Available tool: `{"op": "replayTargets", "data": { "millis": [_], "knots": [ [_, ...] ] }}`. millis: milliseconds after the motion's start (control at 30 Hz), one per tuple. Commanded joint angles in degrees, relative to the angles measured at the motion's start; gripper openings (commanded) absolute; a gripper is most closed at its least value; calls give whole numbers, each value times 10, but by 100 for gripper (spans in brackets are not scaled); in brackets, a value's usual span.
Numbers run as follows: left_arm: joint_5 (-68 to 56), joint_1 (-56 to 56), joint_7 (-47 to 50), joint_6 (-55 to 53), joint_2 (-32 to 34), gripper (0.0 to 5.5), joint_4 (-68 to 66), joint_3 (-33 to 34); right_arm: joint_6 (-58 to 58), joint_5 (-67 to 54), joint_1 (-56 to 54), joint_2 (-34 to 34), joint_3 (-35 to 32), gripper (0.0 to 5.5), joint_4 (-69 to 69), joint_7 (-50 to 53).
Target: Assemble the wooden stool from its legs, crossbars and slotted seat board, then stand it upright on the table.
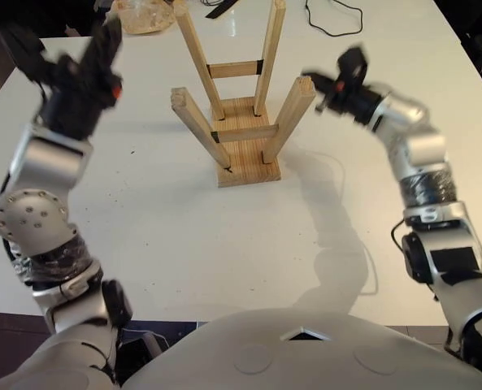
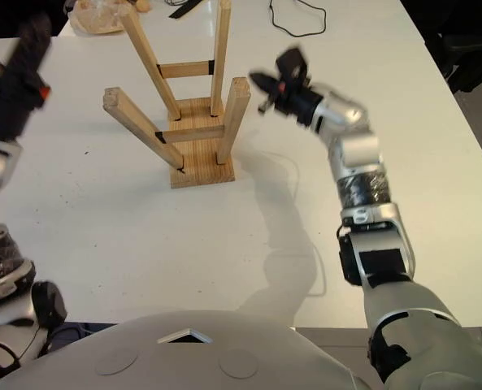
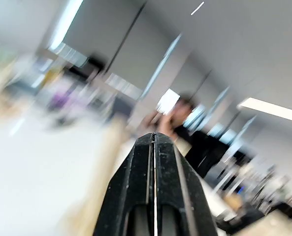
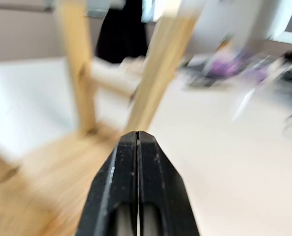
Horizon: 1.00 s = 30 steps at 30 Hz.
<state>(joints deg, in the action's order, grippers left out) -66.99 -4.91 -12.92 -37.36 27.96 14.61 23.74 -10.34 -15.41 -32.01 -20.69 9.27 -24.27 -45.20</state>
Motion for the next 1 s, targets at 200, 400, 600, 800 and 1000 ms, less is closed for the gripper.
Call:
{"op": "replayTargets", "data": {
  "millis": [200, 400, 600, 800, 1000],
  "knots": [
    [161, 256, -218, 28, 17, 2, -6, -121, 38, -4, 13, 18, 1, 0, 48, -76],
    [290, 204, -208, 38, -10, 2, -55, -244, 25, 1, 7, 25, 45, 0, 53, -165],
    [362, 139, -155, 75, -59, 2, -163, -253, -41, -27, 88, 14, 101, 0, 185, -220],
    [391, 128, -150, 100, -61, 2, -203, -237, -69, 3, 150, 57, 118, 0, 237, -106],
    [400, 111, -132, 115, -63, 2, -226, -208, -110, -34, 204, 67, 89, 0, 323, -44]
  ]
}}
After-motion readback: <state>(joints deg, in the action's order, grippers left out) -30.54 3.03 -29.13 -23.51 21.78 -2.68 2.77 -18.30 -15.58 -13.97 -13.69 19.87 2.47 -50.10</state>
